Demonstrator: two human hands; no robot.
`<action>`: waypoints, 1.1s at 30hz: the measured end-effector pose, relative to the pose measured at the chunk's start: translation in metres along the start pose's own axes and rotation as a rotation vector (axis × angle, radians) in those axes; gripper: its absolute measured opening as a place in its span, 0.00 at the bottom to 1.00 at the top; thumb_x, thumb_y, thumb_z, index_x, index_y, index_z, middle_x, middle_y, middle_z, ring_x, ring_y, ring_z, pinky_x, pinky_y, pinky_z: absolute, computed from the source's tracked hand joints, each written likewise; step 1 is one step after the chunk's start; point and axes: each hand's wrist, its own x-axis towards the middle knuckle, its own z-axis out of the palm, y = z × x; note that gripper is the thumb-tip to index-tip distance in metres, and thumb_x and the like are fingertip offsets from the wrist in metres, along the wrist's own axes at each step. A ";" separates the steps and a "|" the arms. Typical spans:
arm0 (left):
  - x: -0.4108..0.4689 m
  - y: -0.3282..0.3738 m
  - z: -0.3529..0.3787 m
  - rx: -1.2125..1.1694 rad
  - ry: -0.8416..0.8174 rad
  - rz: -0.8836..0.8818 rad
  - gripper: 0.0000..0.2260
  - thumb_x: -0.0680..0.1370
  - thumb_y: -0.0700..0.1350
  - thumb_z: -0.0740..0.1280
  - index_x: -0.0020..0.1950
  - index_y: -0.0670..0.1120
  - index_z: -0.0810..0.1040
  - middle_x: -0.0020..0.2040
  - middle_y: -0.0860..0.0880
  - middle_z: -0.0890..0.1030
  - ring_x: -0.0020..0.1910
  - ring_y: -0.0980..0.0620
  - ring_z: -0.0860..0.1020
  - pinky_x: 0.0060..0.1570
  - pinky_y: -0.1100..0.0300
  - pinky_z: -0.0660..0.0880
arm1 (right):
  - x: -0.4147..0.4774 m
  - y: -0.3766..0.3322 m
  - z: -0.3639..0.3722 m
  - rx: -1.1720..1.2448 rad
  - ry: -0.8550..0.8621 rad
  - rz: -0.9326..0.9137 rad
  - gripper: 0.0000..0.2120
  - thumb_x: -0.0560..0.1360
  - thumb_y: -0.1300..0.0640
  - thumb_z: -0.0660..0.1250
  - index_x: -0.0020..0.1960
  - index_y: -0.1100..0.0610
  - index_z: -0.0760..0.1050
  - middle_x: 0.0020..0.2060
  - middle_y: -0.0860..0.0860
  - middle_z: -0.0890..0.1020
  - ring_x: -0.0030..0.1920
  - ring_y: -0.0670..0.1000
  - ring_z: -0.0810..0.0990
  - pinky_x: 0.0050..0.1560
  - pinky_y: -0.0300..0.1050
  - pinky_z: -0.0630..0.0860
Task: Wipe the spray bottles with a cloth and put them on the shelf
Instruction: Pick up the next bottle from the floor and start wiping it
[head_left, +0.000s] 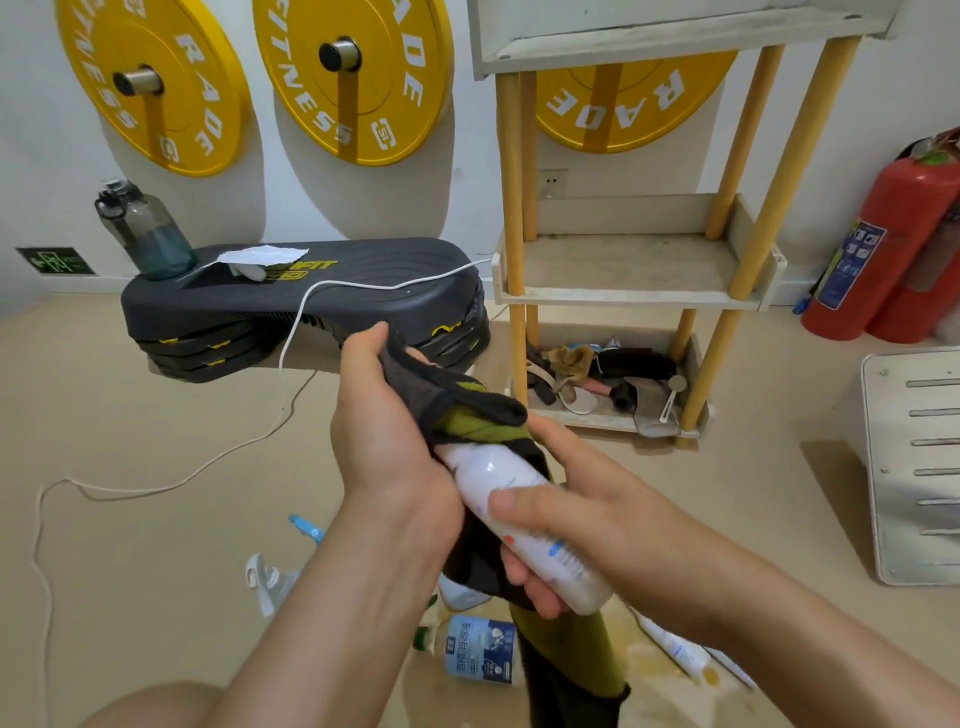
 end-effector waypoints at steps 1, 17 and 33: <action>0.001 0.001 0.000 -0.034 -0.026 -0.002 0.15 0.77 0.47 0.64 0.30 0.50 0.67 0.26 0.53 0.69 0.25 0.54 0.69 0.28 0.62 0.68 | 0.003 0.000 0.000 0.105 -0.047 0.072 0.27 0.66 0.49 0.78 0.62 0.46 0.73 0.31 0.60 0.79 0.28 0.56 0.75 0.32 0.46 0.73; 0.016 0.012 -0.011 0.189 -0.169 -0.181 0.18 0.83 0.48 0.59 0.65 0.36 0.76 0.60 0.38 0.82 0.59 0.42 0.81 0.63 0.46 0.75 | -0.009 -0.021 -0.021 -0.049 0.094 -0.043 0.15 0.80 0.44 0.63 0.52 0.56 0.77 0.35 0.60 0.79 0.26 0.55 0.75 0.28 0.45 0.74; 0.017 -0.005 -0.015 1.155 -0.424 0.574 0.13 0.74 0.54 0.63 0.33 0.50 0.74 0.28 0.57 0.74 0.29 0.61 0.70 0.31 0.66 0.67 | -0.020 -0.017 -0.007 -0.599 0.308 -0.226 0.14 0.77 0.37 0.63 0.52 0.45 0.75 0.34 0.47 0.80 0.29 0.48 0.77 0.31 0.47 0.75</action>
